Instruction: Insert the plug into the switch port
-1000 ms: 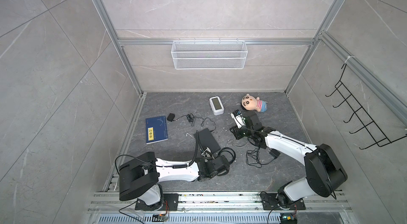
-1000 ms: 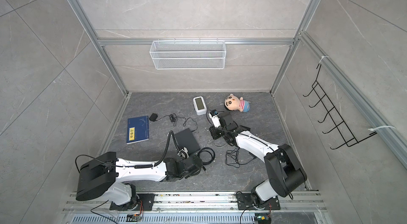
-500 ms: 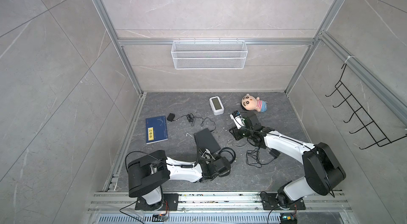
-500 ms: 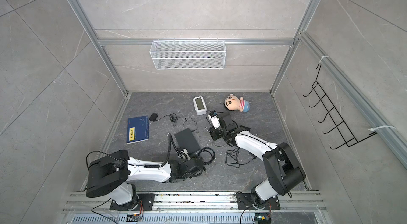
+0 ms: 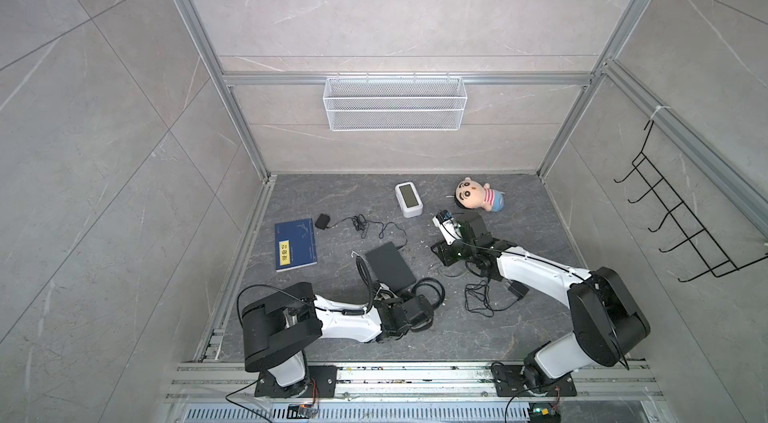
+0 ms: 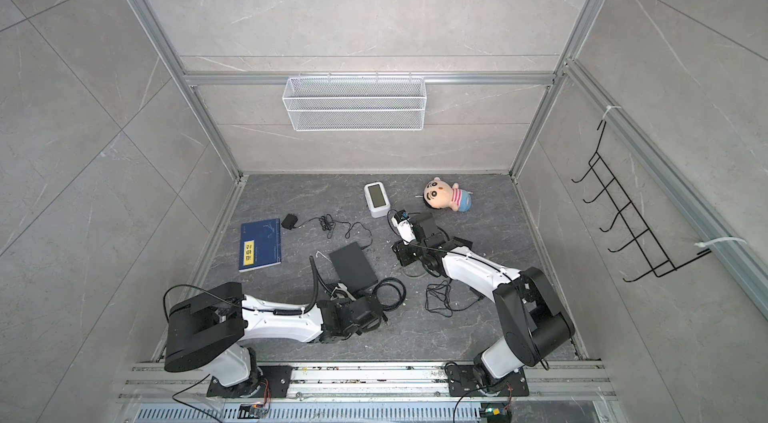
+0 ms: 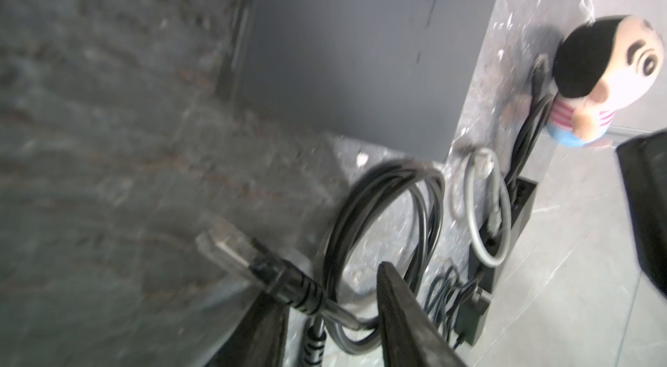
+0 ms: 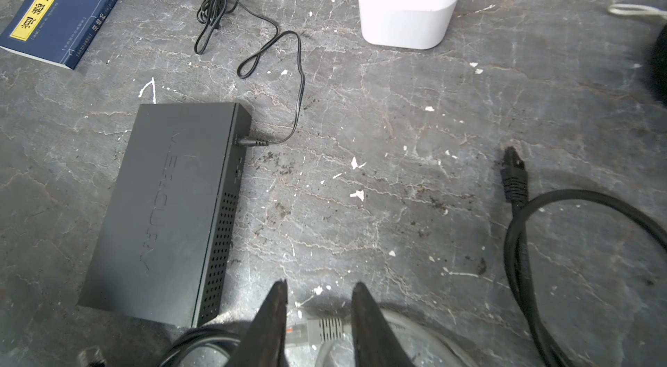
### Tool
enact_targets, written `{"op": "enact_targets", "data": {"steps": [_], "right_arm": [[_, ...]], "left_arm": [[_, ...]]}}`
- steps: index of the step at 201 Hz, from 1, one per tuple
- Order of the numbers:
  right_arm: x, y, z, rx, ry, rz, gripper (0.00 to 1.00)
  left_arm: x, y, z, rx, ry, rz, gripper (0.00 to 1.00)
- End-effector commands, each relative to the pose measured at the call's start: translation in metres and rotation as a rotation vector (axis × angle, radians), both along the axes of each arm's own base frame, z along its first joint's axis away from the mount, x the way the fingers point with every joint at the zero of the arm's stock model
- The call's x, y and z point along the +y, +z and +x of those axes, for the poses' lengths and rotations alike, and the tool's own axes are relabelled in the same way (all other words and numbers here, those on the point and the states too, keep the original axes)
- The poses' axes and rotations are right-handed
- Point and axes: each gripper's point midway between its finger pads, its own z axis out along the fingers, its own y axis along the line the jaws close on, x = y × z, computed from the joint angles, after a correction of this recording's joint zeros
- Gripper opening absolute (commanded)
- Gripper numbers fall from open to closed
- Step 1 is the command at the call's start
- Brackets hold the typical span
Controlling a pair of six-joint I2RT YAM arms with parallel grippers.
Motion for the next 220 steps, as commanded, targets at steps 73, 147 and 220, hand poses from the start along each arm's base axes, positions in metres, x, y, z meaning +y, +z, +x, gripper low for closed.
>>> {"op": "enact_targets", "data": {"steps": [73, 147, 220], "right_arm": [[0.008, 0.018, -0.008, -0.016, 0.044, 0.05, 0.34], [0.012, 0.016, -0.012, 0.0, 0.064, 0.059, 0.34], [0.058, 0.036, -0.019, -0.018, 0.145, 0.192, 0.33]], "left_arm": [[0.069, -0.049, -0.01, 0.054, -0.086, 0.29, 0.11], [0.097, 0.016, 0.034, -0.123, -0.374, 0.413, 0.03], [0.172, 0.093, 0.068, -0.158, -0.784, 0.784, 0.05]]}}
